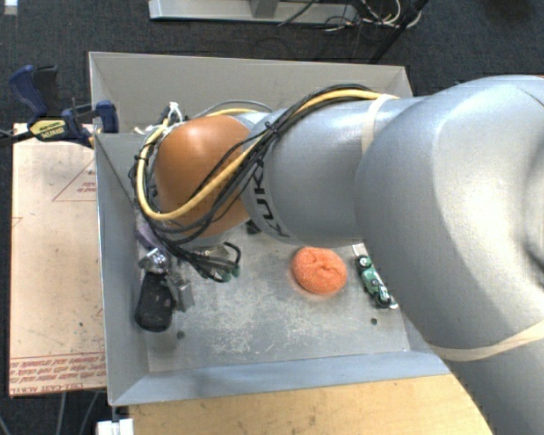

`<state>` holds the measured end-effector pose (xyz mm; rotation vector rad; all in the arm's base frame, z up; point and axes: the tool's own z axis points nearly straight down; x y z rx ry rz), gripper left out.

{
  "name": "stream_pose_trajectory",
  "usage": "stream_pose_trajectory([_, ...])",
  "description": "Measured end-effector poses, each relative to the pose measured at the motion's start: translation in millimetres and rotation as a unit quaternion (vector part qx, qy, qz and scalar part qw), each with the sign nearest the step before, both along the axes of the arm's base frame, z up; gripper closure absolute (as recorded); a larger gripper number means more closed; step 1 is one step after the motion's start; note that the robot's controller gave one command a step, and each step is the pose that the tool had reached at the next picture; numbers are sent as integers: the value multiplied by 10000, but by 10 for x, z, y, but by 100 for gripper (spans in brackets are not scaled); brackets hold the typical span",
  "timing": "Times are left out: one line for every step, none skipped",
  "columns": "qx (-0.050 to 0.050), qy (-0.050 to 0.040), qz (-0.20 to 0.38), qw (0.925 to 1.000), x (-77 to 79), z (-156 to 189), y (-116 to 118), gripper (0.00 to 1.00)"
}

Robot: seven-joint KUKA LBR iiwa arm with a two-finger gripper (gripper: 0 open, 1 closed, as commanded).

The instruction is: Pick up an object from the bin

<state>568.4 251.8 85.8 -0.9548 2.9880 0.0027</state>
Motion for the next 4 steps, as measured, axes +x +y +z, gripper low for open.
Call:
stream_pose_trajectory([5,-8,-3,10000,4,70,3,100])
stream_pose_trajectory([2,3,-4,10000,-2,131,3,100])
stream_pose_trajectory([9,-9,-5,10000,2,197,7,100])
stream_pose_trajectory([0,15,-7,10000,-10,270,4,100])
